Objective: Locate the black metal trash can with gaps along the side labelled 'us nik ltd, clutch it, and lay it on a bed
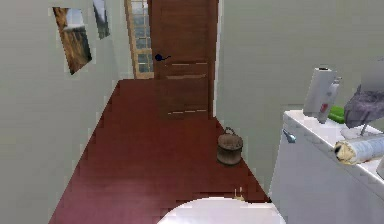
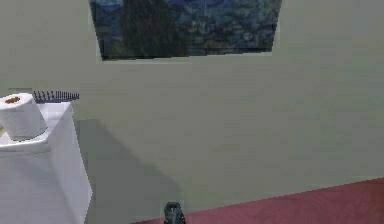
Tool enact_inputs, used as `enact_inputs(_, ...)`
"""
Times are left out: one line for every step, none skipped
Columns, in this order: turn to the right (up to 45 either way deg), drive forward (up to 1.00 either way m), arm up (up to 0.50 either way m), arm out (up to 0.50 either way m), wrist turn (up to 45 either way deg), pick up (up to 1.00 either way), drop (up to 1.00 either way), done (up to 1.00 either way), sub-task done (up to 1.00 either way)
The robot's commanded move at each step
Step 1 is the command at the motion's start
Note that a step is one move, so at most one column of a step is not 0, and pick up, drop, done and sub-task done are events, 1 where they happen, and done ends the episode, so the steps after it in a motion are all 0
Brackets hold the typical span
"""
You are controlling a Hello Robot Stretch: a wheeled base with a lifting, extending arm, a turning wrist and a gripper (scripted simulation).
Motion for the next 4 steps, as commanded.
enact_inputs(0.0,0.0,0.1,0.0,0.0,0.0,0.0,0.0,0.0)
enact_inputs(0.0,0.0,0.5,0.0,0.0,0.0,0.0,0.0,0.0)
enact_inputs(0.0,0.0,0.34,0.0,0.0,0.0,0.0,0.0,0.0)
enact_inputs(0.0,0.0,0.0,0.0,-45.0,0.0,0.0,0.0,0.0)
